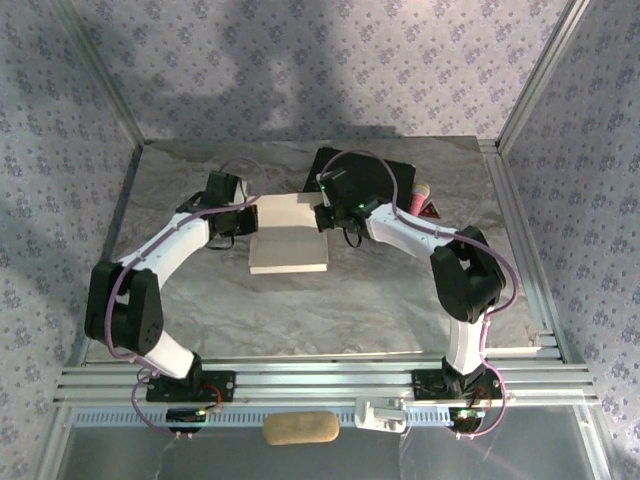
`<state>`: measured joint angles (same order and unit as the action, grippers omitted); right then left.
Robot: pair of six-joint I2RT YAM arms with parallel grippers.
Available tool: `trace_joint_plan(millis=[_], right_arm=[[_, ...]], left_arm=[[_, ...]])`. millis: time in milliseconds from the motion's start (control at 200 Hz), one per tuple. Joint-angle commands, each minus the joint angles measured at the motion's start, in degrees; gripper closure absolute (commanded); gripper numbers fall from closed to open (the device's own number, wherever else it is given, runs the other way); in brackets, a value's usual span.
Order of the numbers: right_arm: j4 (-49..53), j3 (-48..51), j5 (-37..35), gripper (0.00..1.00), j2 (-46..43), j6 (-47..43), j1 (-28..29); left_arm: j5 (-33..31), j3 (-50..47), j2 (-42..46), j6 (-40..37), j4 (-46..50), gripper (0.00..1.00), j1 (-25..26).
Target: Fold the paper box
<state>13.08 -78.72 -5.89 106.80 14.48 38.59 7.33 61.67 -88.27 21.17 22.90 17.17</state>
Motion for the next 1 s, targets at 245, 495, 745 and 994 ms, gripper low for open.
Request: trace_joint_plan(millis=[245,495,745,994], right_arm=[[-19.37,16.65,-11.07,1.00,-8.31,6.46,7.07],[-31.08,26.70,-14.53,1.00,-10.25,8.74,10.12],[-30.24,26.70,-20.94,1.00,-9.58,9.35,14.42],[-25.20,23.96,-25.48,1.00,-7.94,9.22,15.70]], left_arm=[[2.73,-11.08,9.54,5.87,-10.14,1.00,1.41],[0.18,-22.21,17.34,7.46,-17.74,1.00,3.42],[-0.43,-26.93,21.24,8.45,-18.23,1.00,3.75],[-0.88,-24.63,23.00,6.94,-13.34,1.00,3.66]])
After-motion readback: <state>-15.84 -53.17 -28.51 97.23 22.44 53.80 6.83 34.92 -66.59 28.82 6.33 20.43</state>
